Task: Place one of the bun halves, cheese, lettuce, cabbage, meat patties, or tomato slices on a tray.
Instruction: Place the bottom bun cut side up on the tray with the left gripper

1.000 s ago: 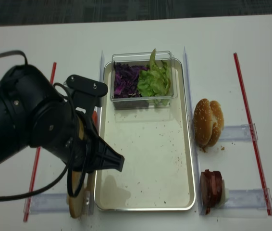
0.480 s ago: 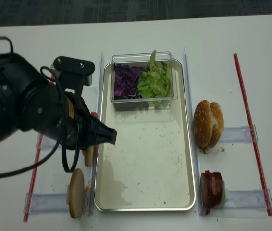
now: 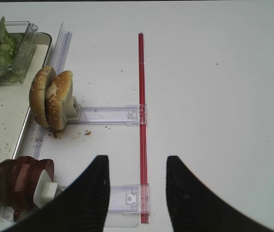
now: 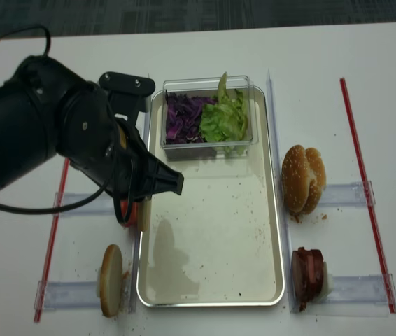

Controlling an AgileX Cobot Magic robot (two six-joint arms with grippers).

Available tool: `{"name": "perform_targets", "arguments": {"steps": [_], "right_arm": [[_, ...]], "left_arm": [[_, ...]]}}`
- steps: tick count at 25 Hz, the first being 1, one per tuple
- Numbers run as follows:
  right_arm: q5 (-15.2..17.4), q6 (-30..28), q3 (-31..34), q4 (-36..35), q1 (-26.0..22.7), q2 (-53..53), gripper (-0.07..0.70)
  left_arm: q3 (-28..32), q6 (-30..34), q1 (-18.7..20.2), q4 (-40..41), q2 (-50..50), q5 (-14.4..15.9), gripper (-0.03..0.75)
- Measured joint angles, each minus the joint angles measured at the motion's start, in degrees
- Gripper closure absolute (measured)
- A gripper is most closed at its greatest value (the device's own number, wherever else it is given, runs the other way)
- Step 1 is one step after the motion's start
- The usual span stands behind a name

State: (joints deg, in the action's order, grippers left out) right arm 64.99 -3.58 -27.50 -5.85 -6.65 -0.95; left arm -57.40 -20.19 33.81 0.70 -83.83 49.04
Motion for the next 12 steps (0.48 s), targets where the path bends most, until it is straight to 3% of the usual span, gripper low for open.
{"name": "perform_targets", "arguments": {"steps": [4,8,10,12], "right_arm": [[0.0,0.0,0.0,0.0,0.0,0.0,0.313],[0.0,0.0,0.0,0.0,0.0,0.0,0.313],[0.0,0.0,0.0,0.0,0.0,0.0,0.313],[0.0,0.0,0.0,0.0,0.0,0.0,0.313]], "left_arm": [[0.0,7.75,0.0,-8.27,0.0,-2.94,0.654],[0.0,18.78,0.0,-21.55,0.0,-5.68,0.654],[0.0,26.45,0.0,-30.6,-0.09,-6.24,0.654],[0.0,28.76,0.0,-33.5,-0.09,-6.34,0.654]]}}
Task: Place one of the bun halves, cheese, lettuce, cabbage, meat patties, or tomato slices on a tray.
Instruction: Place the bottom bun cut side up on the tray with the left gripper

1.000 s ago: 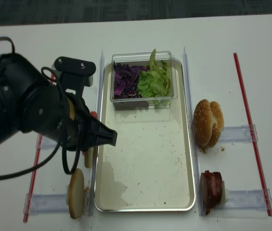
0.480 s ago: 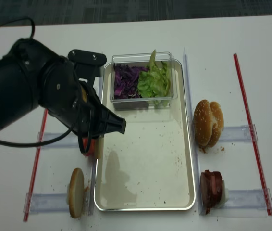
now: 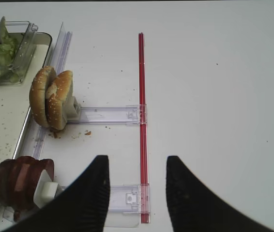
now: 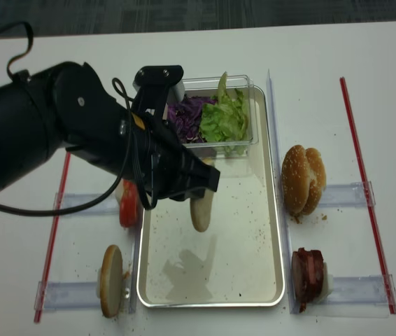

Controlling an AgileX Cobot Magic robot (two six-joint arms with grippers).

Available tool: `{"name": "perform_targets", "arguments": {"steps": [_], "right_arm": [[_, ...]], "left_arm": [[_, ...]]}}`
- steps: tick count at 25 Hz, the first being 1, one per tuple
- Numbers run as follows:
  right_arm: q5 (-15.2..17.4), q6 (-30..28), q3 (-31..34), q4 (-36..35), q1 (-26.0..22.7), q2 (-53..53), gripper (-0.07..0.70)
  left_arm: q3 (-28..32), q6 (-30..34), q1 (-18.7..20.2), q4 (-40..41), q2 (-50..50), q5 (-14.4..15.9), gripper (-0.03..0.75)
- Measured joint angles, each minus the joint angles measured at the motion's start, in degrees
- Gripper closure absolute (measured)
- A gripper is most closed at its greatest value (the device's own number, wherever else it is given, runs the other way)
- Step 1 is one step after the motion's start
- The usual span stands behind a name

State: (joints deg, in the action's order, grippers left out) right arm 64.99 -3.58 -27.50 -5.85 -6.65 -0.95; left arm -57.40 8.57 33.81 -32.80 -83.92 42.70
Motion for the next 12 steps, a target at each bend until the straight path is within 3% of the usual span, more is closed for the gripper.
{"name": "perform_targets", "arguments": {"steps": [4,12], "right_arm": [[0.0,0.0,0.0,0.0,0.0,0.0,0.313],[0.0,0.0,0.0,0.0,0.0,0.0,0.313]], "left_arm": [[0.0,6.78,0.0,-7.99,0.0,-0.13,0.654],[0.0,10.14,-4.95,-10.4,-1.8,2.14,0.654]]}}
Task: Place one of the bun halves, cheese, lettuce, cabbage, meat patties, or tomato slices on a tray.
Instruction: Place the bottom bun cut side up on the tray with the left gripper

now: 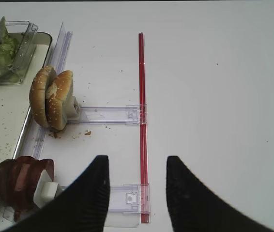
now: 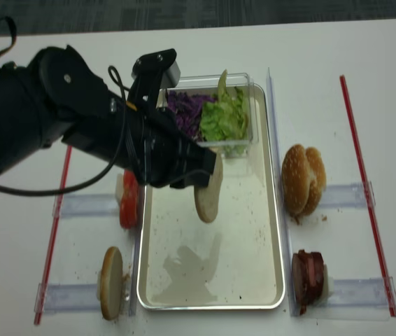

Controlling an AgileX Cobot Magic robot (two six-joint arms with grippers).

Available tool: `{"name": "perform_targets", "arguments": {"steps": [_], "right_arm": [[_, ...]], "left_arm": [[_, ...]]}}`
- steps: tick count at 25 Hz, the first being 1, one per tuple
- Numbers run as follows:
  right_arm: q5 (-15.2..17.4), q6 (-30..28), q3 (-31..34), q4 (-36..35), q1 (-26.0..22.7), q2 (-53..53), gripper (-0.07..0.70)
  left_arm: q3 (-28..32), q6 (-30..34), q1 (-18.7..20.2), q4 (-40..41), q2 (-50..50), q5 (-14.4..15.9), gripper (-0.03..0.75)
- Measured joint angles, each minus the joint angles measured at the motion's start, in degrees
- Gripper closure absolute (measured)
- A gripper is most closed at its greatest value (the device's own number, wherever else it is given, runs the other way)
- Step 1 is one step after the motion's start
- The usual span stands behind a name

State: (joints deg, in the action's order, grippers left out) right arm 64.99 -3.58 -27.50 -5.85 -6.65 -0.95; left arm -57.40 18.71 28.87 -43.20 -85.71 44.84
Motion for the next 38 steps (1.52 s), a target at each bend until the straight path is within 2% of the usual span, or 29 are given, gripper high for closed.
{"name": "perform_targets", "arguments": {"steps": [10,16,21,31,35,38], "right_arm": [[0.0,-0.1,0.0,0.0,0.0,0.0,0.313],[0.0,-0.1,0.0,0.0,0.0,0.0,0.313],[0.0,-0.1,0.0,0.0,0.0,0.0,0.313],[0.0,-0.19,0.0,0.0,0.0,0.0,0.313],[0.0,-0.19,0.0,0.0,0.0,0.0,0.313],[0.0,-0.42,0.0,0.0,0.0,0.0,0.313]], "left_arm": [[0.0,7.34,-0.98,-7.03,-9.88,1.48,0.654],[0.0,11.48,-2.97,-11.01,-13.58,3.0,0.654],[0.0,13.11,-4.3,-11.78,-15.4,3.86,0.654],[1.91,13.34,-4.42,-12.55,-15.95,4.08,0.65],[1.91,13.37,-4.42,-12.55,-15.95,4.08,0.578],[1.91,13.08,-4.42,-12.44,-15.95,4.08,0.462]]}}
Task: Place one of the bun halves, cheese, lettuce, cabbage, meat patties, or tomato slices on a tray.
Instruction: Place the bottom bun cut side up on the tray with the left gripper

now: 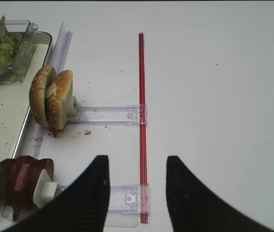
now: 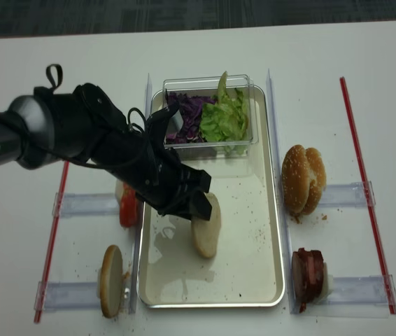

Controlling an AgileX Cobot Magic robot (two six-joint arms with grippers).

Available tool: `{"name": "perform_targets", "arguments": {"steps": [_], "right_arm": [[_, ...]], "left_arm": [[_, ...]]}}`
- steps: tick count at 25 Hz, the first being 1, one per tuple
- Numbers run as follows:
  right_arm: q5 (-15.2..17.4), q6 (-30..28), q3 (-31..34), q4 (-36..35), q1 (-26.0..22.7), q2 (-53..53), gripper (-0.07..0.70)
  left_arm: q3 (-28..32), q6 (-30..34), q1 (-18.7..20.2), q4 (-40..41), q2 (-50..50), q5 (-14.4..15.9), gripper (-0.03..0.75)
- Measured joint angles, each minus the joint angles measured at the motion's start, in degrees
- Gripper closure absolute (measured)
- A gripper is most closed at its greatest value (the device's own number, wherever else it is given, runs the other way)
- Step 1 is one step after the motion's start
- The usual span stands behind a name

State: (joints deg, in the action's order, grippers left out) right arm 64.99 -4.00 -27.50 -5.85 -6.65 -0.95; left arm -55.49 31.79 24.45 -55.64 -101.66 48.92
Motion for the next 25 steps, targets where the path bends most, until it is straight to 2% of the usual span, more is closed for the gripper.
{"name": "perform_targets", "arguments": {"steps": [4,6,8,25], "right_arm": [[0.0,0.0,0.0,0.0,0.0,0.0,0.313],[0.0,0.0,0.0,0.0,0.0,0.0,0.313],[0.0,0.0,0.0,0.0,0.0,0.0,0.313],[0.0,0.1,0.0,0.0,0.0,0.0,0.313]], "left_arm": [[0.0,-2.25,0.0,2.19,0.0,-0.11,0.269],[0.0,-3.69,0.0,4.16,0.0,-0.11,0.204],[0.0,-4.58,0.0,5.2,0.0,-0.11,0.17],[0.0,-5.3,0.0,5.88,1.66,-0.46,0.148]]}}
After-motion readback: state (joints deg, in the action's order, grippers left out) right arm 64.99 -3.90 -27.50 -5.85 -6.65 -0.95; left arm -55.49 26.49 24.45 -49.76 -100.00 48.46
